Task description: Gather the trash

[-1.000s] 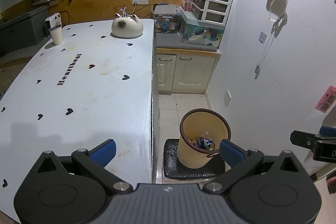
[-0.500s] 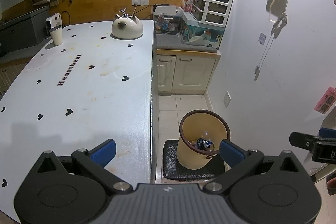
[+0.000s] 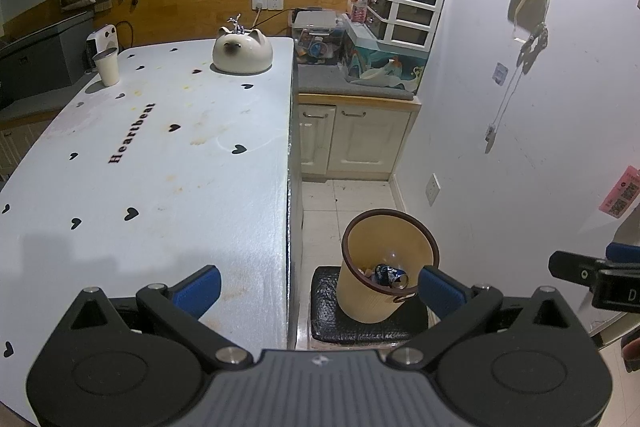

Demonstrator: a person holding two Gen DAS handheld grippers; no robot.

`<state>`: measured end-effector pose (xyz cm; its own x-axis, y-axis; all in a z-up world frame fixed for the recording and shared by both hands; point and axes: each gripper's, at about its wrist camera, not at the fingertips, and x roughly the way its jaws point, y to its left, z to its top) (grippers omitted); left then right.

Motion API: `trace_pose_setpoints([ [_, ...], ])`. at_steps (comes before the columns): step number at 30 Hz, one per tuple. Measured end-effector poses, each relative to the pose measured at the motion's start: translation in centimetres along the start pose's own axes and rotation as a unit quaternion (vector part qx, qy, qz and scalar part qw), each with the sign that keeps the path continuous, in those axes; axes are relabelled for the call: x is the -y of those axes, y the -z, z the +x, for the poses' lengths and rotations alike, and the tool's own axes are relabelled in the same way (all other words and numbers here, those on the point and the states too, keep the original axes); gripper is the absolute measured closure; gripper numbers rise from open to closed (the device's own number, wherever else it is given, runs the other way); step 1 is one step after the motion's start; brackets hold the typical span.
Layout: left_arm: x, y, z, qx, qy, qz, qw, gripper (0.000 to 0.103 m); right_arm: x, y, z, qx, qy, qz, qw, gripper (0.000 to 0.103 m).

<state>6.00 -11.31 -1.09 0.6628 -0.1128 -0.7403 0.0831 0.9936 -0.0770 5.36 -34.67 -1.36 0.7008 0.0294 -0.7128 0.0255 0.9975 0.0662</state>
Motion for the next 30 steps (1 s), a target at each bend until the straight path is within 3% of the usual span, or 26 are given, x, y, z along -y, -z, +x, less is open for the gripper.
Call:
trace_pose_setpoints([
  [30,0.36,-0.28,0.03,0.0,-0.002,-0.001,1.0,0.0,-0.12,0.05,0.14,-0.003,-0.005,-0.005,1.0,0.0],
])
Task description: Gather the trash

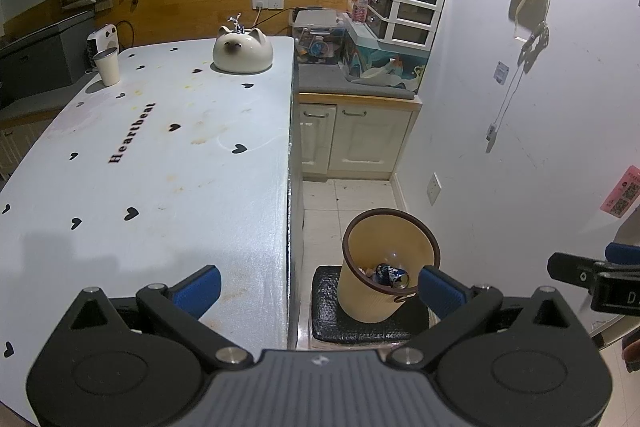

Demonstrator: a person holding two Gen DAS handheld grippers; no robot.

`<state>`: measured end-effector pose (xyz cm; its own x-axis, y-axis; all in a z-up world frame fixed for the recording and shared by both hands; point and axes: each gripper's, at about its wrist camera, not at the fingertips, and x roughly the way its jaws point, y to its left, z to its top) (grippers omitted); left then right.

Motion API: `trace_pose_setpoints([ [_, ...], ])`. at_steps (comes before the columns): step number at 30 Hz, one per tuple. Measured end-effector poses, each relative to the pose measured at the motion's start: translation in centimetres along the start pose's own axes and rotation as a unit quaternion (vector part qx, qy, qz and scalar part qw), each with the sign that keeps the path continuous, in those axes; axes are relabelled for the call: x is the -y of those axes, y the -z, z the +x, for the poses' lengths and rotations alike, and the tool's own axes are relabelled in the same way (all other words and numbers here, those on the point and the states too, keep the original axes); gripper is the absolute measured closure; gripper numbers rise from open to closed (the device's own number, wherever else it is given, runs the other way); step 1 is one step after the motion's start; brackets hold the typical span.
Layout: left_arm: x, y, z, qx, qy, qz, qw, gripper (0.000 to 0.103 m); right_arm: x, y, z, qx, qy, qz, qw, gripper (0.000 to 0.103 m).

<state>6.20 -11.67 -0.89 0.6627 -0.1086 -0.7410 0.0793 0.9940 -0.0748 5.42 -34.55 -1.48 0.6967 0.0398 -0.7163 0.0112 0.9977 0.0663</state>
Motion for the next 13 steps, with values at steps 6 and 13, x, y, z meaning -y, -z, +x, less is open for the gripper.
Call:
trace_pose_setpoints([
  [6,-0.02,0.0,0.07,0.0,0.0,0.0,1.0,0.0,-0.03,0.0,0.0,0.0,0.0,0.0,1.0,0.0],
  [13,0.0,0.08,0.05,0.001,-0.001,0.0,1.0,0.0,-0.04,0.0,0.0,0.001,0.0,0.0,1.0,0.0],
])
